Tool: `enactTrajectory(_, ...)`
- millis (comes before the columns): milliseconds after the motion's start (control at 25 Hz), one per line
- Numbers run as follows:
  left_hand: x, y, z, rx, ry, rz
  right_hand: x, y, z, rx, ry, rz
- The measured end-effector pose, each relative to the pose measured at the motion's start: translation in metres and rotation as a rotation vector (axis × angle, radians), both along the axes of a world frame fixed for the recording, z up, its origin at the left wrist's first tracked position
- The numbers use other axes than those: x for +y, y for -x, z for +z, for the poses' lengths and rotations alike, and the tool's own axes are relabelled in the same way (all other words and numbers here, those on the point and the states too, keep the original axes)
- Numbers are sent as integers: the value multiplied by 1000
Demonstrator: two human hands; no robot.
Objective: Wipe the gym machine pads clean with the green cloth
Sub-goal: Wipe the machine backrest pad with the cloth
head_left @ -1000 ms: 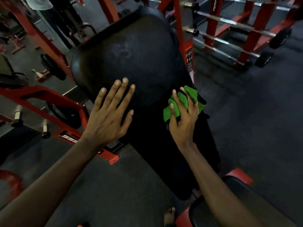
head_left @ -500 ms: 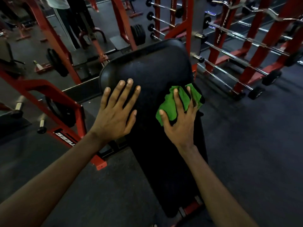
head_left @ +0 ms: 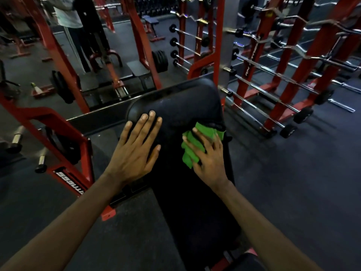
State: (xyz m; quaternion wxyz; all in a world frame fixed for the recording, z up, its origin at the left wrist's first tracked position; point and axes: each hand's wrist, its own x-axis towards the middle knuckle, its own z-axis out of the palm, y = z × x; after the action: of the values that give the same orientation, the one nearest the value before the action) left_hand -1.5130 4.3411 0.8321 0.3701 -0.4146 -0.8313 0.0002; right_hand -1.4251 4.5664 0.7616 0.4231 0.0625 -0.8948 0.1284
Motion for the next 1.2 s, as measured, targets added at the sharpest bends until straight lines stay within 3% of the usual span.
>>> enactTrajectory(160, -8, 8, 7, 2, 42, -8, -14, 43, 54, 183, 409, -192)
enactTrajectory(440, -9, 11, 6, -127, -1, -111, -68, -18, -29, -44, 15, -2)
enactTrajectory(560, -13, 9, 13, -205, -27, -163, -70, 0, -4, 2, 101, -12)
enactTrajectory(880, -6, 7, 7, -86, 8, -50, -18, 61, 96, 176, 194, -132)
enactTrajectory(1080, 2, -4, 20, -171, -17, -34, -23, 76, 100, 291, 464, -227)
enactTrajectory(1200, 19, -6, 27, -179, -28, 10, -16, 79, 109, 242, 293, -167)
